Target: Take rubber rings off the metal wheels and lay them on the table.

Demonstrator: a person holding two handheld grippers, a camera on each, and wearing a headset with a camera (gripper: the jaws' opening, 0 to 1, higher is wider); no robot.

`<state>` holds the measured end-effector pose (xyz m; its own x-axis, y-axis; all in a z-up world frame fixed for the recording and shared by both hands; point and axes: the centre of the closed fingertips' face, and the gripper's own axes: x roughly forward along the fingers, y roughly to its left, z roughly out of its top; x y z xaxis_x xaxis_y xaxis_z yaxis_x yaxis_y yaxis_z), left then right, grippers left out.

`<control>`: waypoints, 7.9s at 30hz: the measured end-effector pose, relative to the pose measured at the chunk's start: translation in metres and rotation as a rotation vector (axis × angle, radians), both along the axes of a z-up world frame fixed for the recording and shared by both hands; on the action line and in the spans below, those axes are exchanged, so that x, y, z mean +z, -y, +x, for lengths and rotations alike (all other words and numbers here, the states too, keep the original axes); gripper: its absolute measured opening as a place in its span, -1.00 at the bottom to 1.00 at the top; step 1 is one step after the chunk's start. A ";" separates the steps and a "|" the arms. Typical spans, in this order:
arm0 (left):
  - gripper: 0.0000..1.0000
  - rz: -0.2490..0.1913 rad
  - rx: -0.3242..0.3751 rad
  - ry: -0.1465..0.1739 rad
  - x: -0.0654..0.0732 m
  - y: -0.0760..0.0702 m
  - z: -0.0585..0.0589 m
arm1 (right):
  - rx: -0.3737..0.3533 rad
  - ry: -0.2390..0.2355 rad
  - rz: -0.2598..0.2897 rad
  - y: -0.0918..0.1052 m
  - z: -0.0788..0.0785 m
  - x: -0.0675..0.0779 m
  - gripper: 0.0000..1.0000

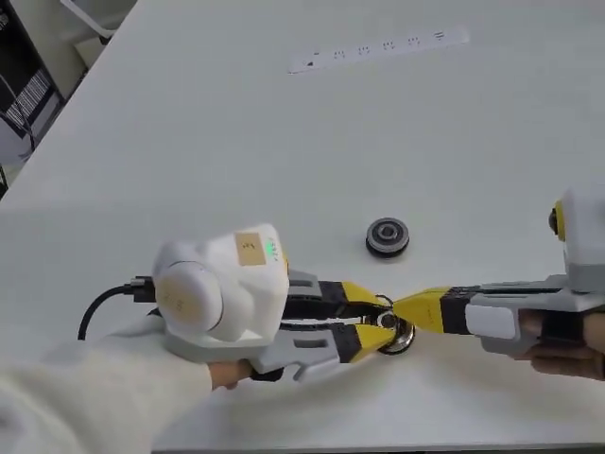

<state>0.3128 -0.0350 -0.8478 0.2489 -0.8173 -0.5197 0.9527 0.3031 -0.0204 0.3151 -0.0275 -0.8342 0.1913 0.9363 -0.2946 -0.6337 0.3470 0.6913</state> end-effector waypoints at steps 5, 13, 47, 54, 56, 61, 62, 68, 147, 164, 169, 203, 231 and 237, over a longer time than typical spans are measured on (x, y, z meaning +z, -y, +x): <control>-0.71 0.009 0.001 -0.003 0.001 0.002 0.000 | -0.011 -0.005 -0.023 0.004 0.000 -0.004 -1.00; -0.68 0.015 -0.028 0.011 0.017 0.003 -0.002 | -0.016 0.005 -0.064 0.010 -0.001 -0.002 -1.00; 0.75 -0.062 0.161 0.082 0.113 -0.084 -0.018 | -0.077 0.176 -0.073 0.053 0.000 0.079 -1.00; 1.00 -0.069 0.190 0.080 0.121 -0.099 -0.028 | -0.065 0.184 -0.064 0.048 0.004 0.088 -1.00; 1.00 -0.068 0.197 0.089 0.124 -0.105 -0.031 | -0.059 0.185 -0.059 0.046 0.003 0.091 -1.00; 1.00 -0.073 0.231 0.074 0.126 -0.124 -0.038 | -0.036 0.190 -0.044 0.039 0.003 0.101 -1.00; 1.00 -0.061 0.239 0.075 0.125 -0.130 -0.041 | -0.031 0.193 -0.042 0.036 0.003 0.103 -1.00; 1.00 -0.080 0.306 0.075 0.123 -0.147 -0.050 | 0.014 0.198 -0.048 0.022 0.003 0.105 -1.00; 1.00 -0.128 0.427 0.045 0.099 -0.155 -0.056 | 0.326 0.241 -0.409 -0.062 0.016 -0.024 -0.74; 1.00 -0.095 0.412 0.026 0.093 -0.153 -0.058 | 0.253 0.372 -0.274 -0.048 0.024 0.039 -0.42; 1.00 -0.087 0.412 0.024 0.093 -0.154 -0.059 | 0.224 0.408 -0.259 -0.039 0.025 0.053 -0.36; 0.90 -0.005 0.265 0.088 0.122 -0.117 -0.050 | 0.127 0.400 -0.334 0.037 -0.006 0.024 -0.15; 0.56 0.025 0.047 0.129 0.121 -0.029 -0.005 | 0.147 0.366 -0.312 0.025 -0.013 -0.008 -0.28; 0.48 0.026 0.011 0.116 0.102 -0.007 0.001 | 0.181 0.392 -0.336 0.023 -0.010 -0.016 -0.36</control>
<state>0.3137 -0.0280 -0.7457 0.3174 -0.8008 -0.5080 0.9449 0.3125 0.0977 0.3053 -0.0500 -0.8498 0.1917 0.8311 -0.5221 -0.8918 0.3696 0.2609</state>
